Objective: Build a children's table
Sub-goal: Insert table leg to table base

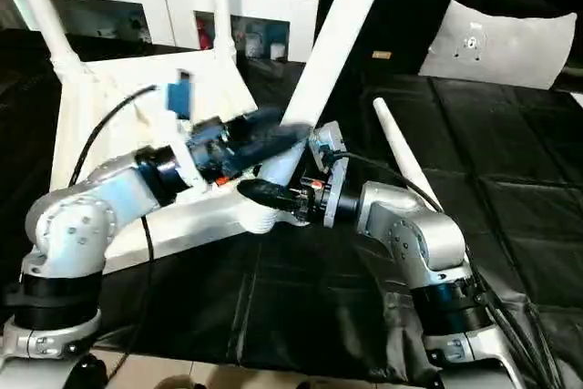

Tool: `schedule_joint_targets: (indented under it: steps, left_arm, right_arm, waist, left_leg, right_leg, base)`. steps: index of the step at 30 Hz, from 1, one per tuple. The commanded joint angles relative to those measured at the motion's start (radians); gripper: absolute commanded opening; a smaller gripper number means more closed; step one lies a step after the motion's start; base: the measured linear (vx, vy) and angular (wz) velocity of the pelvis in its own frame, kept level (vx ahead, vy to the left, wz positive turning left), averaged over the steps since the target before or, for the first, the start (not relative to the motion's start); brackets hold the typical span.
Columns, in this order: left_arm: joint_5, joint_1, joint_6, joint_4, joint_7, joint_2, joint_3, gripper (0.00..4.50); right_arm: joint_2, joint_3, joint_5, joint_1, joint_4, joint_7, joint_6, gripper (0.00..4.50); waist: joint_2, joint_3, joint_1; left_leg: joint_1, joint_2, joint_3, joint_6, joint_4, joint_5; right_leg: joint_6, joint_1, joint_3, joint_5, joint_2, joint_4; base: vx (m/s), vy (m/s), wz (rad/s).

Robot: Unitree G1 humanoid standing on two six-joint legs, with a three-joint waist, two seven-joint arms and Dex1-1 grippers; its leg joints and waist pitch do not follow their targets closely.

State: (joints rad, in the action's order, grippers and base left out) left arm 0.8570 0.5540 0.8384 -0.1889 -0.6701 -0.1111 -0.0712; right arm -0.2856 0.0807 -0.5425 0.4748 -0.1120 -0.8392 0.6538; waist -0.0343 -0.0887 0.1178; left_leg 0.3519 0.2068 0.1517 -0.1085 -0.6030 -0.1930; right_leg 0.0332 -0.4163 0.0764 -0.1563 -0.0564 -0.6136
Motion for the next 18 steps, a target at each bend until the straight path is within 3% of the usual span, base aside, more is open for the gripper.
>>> schedule_joint_targets:
  steps: [1,7,8,10,11,14,15,17,18]
  left_arm:
    - [0.020,0.016,-0.002,-0.033,0.000,-0.010,-0.007,4.50]
    - [-0.039,-0.002,-0.007,-0.026,-0.014,-0.083,-0.006,4.50]
    - [-0.073,-0.010,-0.011,-0.022,-0.015,-0.108,0.008,4.50]
    - [-0.185,-0.035,-0.036,-0.006,-0.019,-0.186,0.086,4.50]
    - [-0.186,-0.036,-0.037,-0.005,-0.019,-0.187,0.087,4.50]
    - [-0.392,-0.080,-0.150,0.044,-0.037,-0.306,0.265,4.50]
    - [-0.395,-0.080,-0.151,0.045,-0.037,-0.308,0.267,4.50]
    - [-0.490,-0.083,-0.201,0.096,-0.035,-0.345,0.358,4.50]
    - [-0.559,-0.078,-0.258,0.147,-0.042,-0.361,0.420,4.20]
  right_arm:
    - [0.004,-0.032,0.028,-0.014,-0.009,0.058,-0.028,1.93]
    - [0.021,-0.065,0.063,-0.023,-0.006,0.168,-0.038,1.93]
    - [0.014,-0.060,0.080,-0.028,-0.001,0.177,-0.049,1.93]
    - [0.011,-0.068,0.096,-0.037,0.007,0.201,-0.059,1.93]
    - [0.011,-0.068,0.096,-0.037,0.007,0.202,-0.059,1.93]
    - [0.004,-0.069,0.137,-0.045,0.006,0.226,-0.127,1.93]
    - [0.003,-0.069,0.137,-0.045,0.006,0.226,-0.127,1.93]
    - [-0.003,-0.063,0.154,-0.053,0.012,0.228,-0.149,1.93]
    - [-0.002,-0.062,0.161,-0.061,0.017,0.237,-0.152,1.93]
  waist:
    - [0.006,0.097,0.003]
    - [0.010,0.096,-0.005]
    - [0.016,0.096,-0.006]
    - [0.015,0.096,-0.009]
    - [0.016,0.097,-0.007]
    - [0.020,0.096,-0.012]
    - [0.021,0.096,-0.012]
    - [0.025,0.097,-0.010]
    - [0.020,0.097,-0.010]
  left_leg:
    - [0.006,0.006,0.011,0.009,0.057,-0.092]
    - [0.006,0.002,0.011,0.002,0.059,-0.097]
    - [0.006,0.004,0.009,0.001,0.059,-0.096]
    - [0.006,0.003,0.009,0.004,0.061,-0.093]
    - [0.003,0.003,0.010,0.006,0.060,-0.095]
    - [0.002,0.003,0.011,0.005,0.062,-0.113]
    - [0.003,0.003,0.011,0.002,0.062,-0.114]
    - [0.000,0.004,0.010,0.003,0.063,-0.121]
    - [0.002,0.002,0.010,0.005,0.064,-0.124]
  right_leg:
    - [0.112,0.069,-0.041,-0.326,-0.064,0.079]
    - [0.076,0.072,-0.040,-0.333,-0.058,0.079]
    - [0.073,0.071,-0.040,-0.331,-0.059,0.081]
    - [0.063,0.071,-0.041,-0.322,-0.056,0.077]
    - [0.058,0.069,-0.042,-0.329,-0.057,0.079]
    - [0.039,0.065,-0.042,-0.366,-0.056,0.082]
    - [0.034,0.066,-0.042,-0.380,-0.058,0.084]
    - [0.033,0.062,-0.042,-0.391,-0.058,0.086]
    - [0.032,0.064,-0.042,-0.392,-0.058,0.089]
  base:
    - [0.000,0.000,0.00]
    - [0.000,0.000,0.00]
    - [0.000,0.000,0.00]
    - [0.000,0.000,0.00]
    - [0.000,0.000,0.00]
    - [0.000,0.000,0.00]
    - [0.000,0.000,0.00]
    - [0.000,0.000,0.00]
    - [0.000,0.000,0.00]
